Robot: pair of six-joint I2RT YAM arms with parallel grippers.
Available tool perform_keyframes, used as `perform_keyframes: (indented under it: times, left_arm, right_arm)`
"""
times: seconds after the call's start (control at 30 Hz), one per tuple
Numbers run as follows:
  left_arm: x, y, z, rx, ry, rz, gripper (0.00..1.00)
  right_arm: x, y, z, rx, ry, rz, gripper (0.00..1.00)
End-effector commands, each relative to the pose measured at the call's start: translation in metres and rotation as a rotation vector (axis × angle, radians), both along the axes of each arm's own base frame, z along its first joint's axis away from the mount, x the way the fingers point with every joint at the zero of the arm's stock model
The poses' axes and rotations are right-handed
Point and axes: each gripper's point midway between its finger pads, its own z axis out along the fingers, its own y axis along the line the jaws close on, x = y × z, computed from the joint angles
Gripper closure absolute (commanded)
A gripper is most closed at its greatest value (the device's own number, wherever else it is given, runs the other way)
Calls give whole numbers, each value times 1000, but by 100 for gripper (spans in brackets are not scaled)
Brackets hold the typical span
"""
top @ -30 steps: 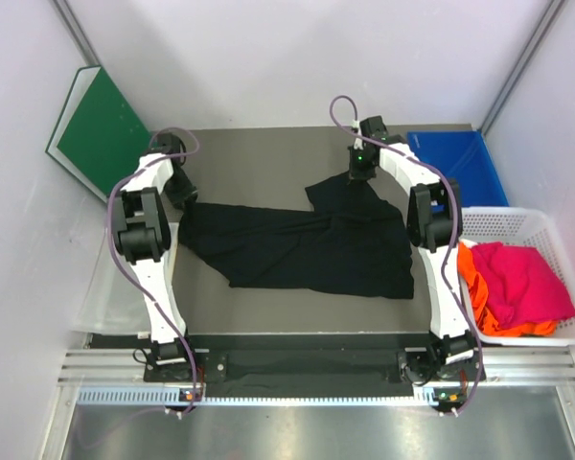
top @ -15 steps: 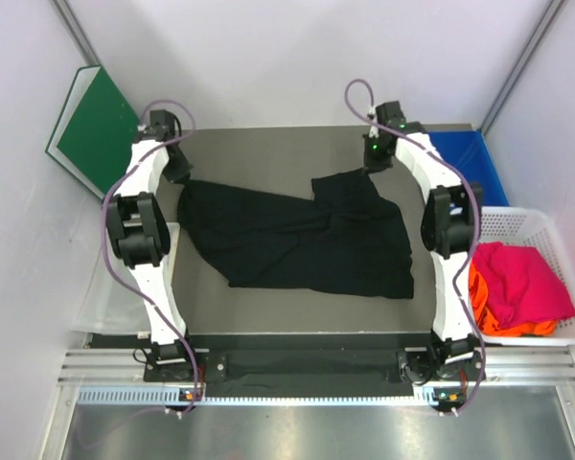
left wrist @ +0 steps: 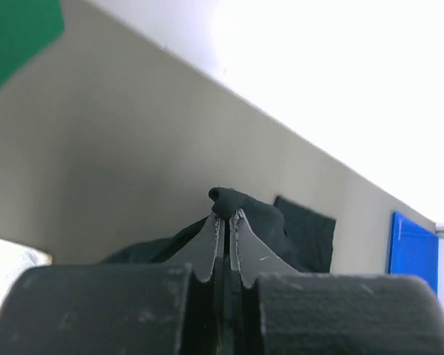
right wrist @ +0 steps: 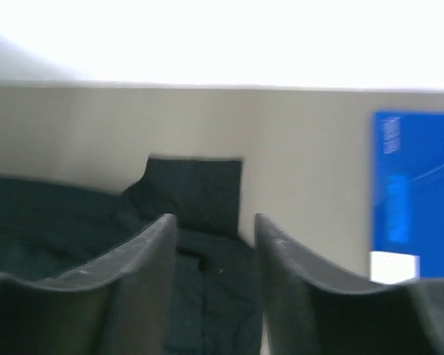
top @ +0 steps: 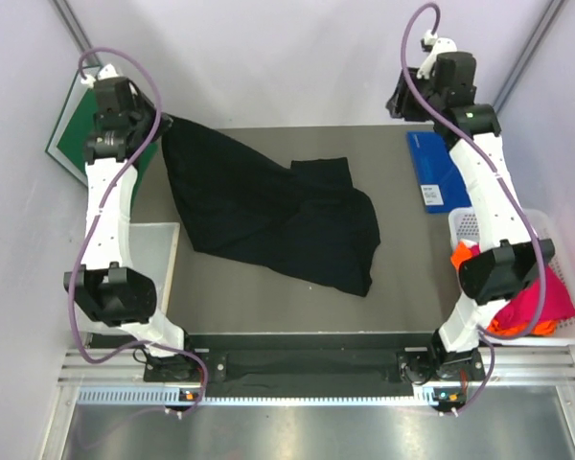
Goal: Fold and stack the t-shirts
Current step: Flatten out the tshirt
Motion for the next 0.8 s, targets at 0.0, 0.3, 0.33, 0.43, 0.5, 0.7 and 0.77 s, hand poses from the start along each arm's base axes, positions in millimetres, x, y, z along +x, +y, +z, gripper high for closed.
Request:
perform_keyframes:
  times: [0.0,0.3,0.33,0.43,0.5,0.7,0.77]
  left_arm:
    - [8,-13,-77,-77,142,-46,100]
    - [-12,-29,-125,-70,260,-104,100]
    - [-13,-29,-128,-66,266,-107,100]
    - [-14,-33,-135,-65,285,-123,100]
    - [-13,-34,-141,-64,302,-129,100]
    - [-13,-42,-150,-55,323,-143,100]
    - [-13,-43,-151,-51,329,-146,100]
  right_arm:
    - [24,17,-139,88,313,103,38]
    - [80,62,-241,228,437,197,21]
    - [88,64,-244,224,427,197,21]
    - [100,65,-248,214,416,189,22]
    - [105,65,-252,217,413,182,22]
    - [104,76,-289,246,472,196,22]
    - [104,79,-300,261,489,200,23]
